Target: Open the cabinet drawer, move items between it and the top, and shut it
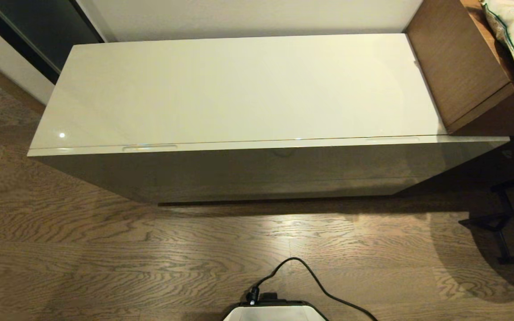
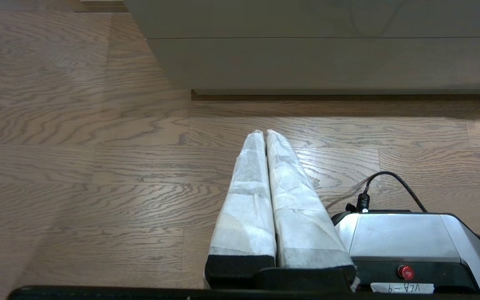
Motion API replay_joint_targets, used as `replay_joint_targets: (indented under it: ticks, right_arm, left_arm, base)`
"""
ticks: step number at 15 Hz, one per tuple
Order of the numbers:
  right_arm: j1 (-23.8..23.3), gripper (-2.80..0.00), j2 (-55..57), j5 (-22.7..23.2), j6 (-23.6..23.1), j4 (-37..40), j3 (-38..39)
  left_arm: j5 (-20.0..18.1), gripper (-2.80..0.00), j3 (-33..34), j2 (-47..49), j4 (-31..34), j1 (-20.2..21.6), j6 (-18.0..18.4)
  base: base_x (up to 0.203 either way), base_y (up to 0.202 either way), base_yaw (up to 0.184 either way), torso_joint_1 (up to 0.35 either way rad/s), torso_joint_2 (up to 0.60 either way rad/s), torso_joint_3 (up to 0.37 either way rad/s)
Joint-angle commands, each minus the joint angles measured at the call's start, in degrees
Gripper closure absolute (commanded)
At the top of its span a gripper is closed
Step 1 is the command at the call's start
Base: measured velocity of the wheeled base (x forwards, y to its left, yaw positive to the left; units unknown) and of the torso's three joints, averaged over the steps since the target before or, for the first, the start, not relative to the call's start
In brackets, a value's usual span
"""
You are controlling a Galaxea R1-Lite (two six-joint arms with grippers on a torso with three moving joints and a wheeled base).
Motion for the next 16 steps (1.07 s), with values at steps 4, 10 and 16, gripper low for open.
replay_joint_targets:
  ticks: [4, 10, 16]
  right_arm:
    - [0.04, 0.0, 0.07, -0.02, 0.04, -0.02, 0.0]
    - [0.04, 0.0, 0.07, -0.02, 0.04, -0.02, 0.02]
    - [-0.03, 0.0, 0.07, -0.02, 0.04, -0.02, 0.02]
  left_arm:
    - [-0.02, 0.0, -0.01, -0.02, 0.07, 0.02, -0.03]
    - [-0.02, 0.0, -0.01, -0.02, -0.02, 0.02, -0.03]
    - [-0.02, 0.0, -0.01, -0.02, 0.01, 0.02, -0.03]
  base:
    - [0.0, 0.0, 0.0, 0.0, 0.0, 0.0]
    - [0.0, 0.0, 0.0, 0.0, 0.0, 0.0]
    - [0.0, 0.0, 0.0, 0.0, 0.0, 0.0]
